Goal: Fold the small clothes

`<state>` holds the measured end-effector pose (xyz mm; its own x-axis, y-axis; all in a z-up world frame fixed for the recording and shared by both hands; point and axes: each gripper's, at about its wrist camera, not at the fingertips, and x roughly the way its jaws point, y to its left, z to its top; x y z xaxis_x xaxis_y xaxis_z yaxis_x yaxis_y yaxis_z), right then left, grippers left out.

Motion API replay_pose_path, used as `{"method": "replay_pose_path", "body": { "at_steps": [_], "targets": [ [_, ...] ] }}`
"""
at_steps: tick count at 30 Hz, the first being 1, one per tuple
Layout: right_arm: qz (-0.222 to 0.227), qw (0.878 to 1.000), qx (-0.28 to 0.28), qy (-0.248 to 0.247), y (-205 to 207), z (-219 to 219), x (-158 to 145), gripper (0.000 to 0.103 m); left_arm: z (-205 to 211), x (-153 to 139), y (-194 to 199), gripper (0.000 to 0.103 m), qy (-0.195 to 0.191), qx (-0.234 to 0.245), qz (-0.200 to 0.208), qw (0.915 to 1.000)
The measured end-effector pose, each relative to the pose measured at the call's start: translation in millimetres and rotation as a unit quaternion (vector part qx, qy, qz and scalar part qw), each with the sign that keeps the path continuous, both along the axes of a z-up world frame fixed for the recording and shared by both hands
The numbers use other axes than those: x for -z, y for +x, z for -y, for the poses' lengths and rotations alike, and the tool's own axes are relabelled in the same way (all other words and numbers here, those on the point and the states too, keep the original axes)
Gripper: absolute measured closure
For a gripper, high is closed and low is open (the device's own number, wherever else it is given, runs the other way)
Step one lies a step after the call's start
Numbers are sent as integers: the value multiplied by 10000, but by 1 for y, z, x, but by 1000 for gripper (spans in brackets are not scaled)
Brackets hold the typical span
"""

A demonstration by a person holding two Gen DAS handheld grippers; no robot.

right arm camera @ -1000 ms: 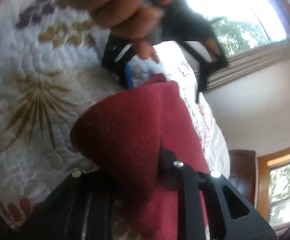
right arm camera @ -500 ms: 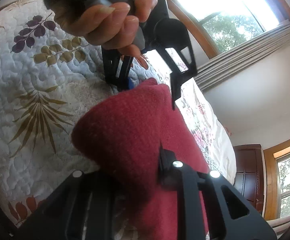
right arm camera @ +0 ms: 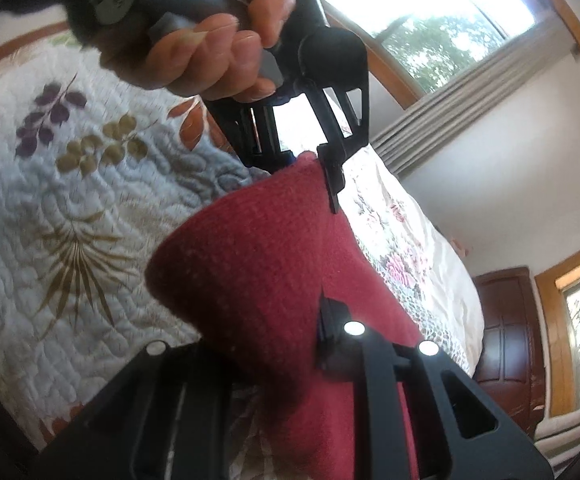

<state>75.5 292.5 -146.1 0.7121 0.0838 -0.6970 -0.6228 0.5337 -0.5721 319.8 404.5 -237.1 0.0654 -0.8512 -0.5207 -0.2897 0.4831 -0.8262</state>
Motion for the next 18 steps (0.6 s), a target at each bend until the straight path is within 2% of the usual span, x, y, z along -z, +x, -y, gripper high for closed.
{"method": "replay_pose_path", "body": {
  "at_steps": [9,18],
  "targets": [
    [40,9971,486,585,10,20,-32,87,24,-53,16,84,266,217,354,9988],
    [115,9886,963,1154,21,57,-62,88,77,-102,34,84,563,505,658,9950]
  ]
}}
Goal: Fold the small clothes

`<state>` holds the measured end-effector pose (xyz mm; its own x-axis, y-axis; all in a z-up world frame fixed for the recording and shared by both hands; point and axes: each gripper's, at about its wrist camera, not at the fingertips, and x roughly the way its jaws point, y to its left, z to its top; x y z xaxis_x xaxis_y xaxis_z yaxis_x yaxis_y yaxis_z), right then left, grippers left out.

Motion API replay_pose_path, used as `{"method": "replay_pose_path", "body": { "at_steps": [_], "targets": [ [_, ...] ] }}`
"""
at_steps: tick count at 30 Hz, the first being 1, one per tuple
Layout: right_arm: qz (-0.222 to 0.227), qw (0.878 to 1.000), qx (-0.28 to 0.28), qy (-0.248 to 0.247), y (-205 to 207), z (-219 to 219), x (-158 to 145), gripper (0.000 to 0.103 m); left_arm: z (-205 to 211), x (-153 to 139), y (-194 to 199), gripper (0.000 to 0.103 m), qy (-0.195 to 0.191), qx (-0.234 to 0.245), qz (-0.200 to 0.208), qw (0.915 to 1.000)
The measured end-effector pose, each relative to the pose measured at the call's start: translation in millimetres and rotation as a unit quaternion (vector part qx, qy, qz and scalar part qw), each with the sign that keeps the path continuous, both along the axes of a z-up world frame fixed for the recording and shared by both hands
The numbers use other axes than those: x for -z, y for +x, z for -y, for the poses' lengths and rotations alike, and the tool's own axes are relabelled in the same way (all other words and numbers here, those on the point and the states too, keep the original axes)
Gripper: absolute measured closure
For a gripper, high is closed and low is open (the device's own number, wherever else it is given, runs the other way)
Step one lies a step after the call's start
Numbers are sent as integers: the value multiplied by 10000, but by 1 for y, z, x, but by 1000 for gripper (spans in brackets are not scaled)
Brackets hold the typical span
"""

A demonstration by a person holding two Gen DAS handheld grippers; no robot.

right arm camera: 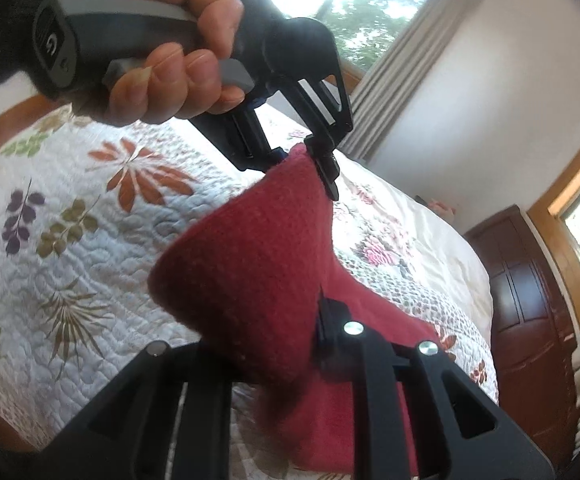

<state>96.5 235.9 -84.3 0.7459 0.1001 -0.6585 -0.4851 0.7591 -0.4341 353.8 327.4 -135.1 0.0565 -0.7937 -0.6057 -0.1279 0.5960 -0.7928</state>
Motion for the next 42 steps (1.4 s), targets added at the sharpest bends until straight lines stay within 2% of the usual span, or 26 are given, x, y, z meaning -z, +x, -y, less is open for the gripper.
{"method": "replay_pose_path", "body": {
  "at_steps": [10,19,30,39,42],
  "targets": [
    [-58,9958,529,738,18,66,-30,88,76,-37,24,84,249,358,201,9988],
    [-221,9876,956,1225,32,130,-35,88,153,-37,40,84,534,741,168,9957],
    [-527,9747,1296,1743,44,198,-16,88,237,-15,56,84,1062,1050,-44,9888],
    [-1015,9513,1455,2520,55,251,14,88,288,20,61,84,1737,1164,-319,9774],
    [-1270,9356,1554,2904,60,270,27,88,304,34,61,84,1976,1218,-421,9718]
  ]
}}
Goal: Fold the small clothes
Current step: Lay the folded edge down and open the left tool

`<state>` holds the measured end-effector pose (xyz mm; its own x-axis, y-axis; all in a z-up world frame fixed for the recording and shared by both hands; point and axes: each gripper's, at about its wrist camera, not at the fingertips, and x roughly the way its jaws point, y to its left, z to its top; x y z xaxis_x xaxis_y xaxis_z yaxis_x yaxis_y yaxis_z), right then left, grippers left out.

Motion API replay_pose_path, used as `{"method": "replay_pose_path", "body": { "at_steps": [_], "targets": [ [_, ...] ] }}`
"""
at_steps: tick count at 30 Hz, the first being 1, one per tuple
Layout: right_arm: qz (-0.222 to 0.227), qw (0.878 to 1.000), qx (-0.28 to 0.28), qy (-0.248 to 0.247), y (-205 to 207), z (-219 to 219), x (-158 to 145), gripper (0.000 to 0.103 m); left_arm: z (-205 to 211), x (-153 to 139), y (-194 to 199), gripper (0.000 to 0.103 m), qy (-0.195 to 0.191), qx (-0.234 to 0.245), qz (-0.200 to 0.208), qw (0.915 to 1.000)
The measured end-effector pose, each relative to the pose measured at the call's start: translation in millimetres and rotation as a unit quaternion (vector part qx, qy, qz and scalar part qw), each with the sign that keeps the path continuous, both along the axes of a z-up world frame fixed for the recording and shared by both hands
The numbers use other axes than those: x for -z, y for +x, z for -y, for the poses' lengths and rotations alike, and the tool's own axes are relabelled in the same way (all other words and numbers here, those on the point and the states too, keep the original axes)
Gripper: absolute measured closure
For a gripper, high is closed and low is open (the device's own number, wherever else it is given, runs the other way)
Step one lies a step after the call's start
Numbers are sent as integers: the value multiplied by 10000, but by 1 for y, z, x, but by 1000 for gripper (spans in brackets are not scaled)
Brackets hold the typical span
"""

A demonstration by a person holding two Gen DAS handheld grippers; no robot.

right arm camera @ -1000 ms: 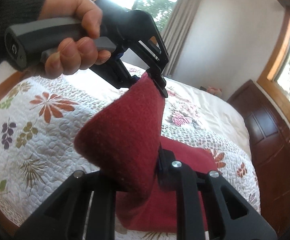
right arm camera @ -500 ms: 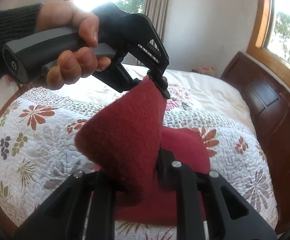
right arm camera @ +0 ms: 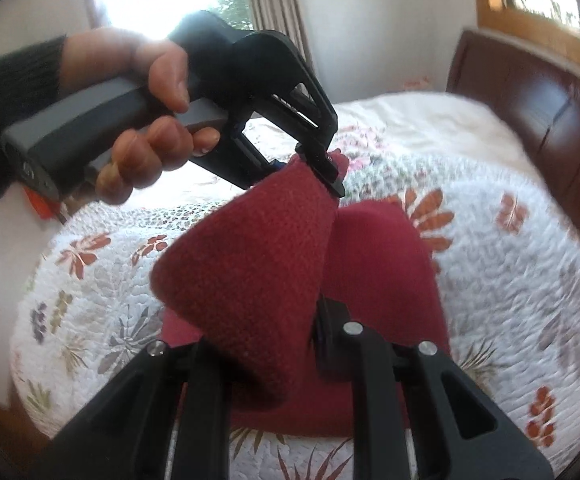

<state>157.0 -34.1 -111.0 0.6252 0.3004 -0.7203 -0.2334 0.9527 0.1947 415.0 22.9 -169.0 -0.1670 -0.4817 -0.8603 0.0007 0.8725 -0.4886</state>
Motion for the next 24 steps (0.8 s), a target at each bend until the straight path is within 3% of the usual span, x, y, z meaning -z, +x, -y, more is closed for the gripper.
{"method": "replay_pose_path", "body": {
  "at_steps": [8,17,18,19,21,22,24],
  "targets": [
    [-360,9971,113,655,1,39,22,88,33,16,-1,84,418,97,-118,9990],
    [-434,9918,167,1188,4,64,33,88,55,23,3,81,719,60,-35,9974],
    [-480,9902,186,1297,4,68,36,88,56,24,3,74,665,49,-2,9978],
    [-590,9868,247,1490,5,75,44,88,58,24,2,58,520,31,65,9986],
    [-869,9776,391,1876,7,89,61,88,59,17,-1,40,115,-62,266,9996],
    [-1094,9668,479,2257,9,99,74,87,55,9,-4,32,-123,-169,427,9989],
    [-1374,9479,480,2835,10,113,91,85,43,-7,-12,28,-481,-323,675,9960]
  ]
}}
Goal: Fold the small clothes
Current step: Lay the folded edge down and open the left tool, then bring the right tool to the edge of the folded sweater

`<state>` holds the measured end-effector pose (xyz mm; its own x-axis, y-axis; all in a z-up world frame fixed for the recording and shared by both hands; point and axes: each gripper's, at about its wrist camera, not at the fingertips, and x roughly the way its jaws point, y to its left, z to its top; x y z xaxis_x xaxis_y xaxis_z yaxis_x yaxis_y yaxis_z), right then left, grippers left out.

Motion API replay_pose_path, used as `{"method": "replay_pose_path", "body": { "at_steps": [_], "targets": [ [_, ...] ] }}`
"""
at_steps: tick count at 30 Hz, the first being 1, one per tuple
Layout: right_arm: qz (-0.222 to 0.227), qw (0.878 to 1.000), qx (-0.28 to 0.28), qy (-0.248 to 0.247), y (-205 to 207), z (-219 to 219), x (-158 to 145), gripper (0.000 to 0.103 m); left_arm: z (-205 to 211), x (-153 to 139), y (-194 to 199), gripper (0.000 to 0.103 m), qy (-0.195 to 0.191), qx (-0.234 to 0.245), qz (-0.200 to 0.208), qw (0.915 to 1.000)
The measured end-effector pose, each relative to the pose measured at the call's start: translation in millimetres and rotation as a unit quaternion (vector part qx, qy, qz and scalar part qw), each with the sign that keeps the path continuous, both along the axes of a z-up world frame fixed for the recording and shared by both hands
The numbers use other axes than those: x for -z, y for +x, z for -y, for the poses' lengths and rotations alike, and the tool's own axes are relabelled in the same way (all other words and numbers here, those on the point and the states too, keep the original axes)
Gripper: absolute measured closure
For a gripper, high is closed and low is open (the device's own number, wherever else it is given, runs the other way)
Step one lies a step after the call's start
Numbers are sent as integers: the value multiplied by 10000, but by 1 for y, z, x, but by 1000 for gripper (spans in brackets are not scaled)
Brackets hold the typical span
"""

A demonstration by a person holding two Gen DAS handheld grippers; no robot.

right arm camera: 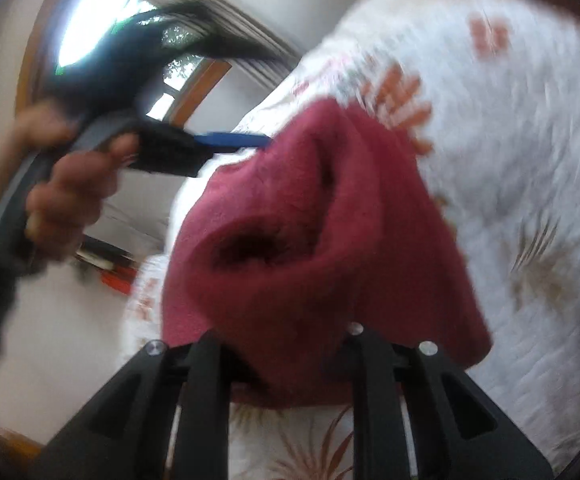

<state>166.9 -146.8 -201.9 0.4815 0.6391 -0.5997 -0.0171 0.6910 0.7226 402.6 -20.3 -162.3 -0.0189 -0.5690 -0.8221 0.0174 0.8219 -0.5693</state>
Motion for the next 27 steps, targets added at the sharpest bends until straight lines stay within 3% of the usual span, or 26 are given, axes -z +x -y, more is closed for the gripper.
{"method": "replay_pose_path", "body": {
  "at_steps": [3,5,11,14,18,19,24,27],
  "targets": [
    [-157,9980,-123,605,2,15,13,70,-27,-21,-21,26,-154,-104,325,9993],
    [-194,9967,-165,772,6,27,13,42,-46,-30,-40,25,-191,-145,482,9985],
    [-138,9904,-822,1103,27,62,-11,31,-82,-52,-122,24,83,175,1121,9935],
    [-500,9839,-1138,1286,47,67,-15,12,-63,-61,-177,24,705,1001,1802,9760],
    [-997,9745,-1670,1122,83,53,-8,12,-27,-56,-224,23,1305,1777,2407,9452],
    [-1160,9709,-1790,1087,92,45,-3,12,-14,-49,-233,23,1570,1948,2595,9328],
    [-1490,9626,-2082,887,110,20,8,13,15,-24,-229,22,2421,1932,3080,8996],
    [-1516,9596,-2224,816,113,9,5,43,28,-9,-223,22,2700,2059,3183,8851]
  ]
}}
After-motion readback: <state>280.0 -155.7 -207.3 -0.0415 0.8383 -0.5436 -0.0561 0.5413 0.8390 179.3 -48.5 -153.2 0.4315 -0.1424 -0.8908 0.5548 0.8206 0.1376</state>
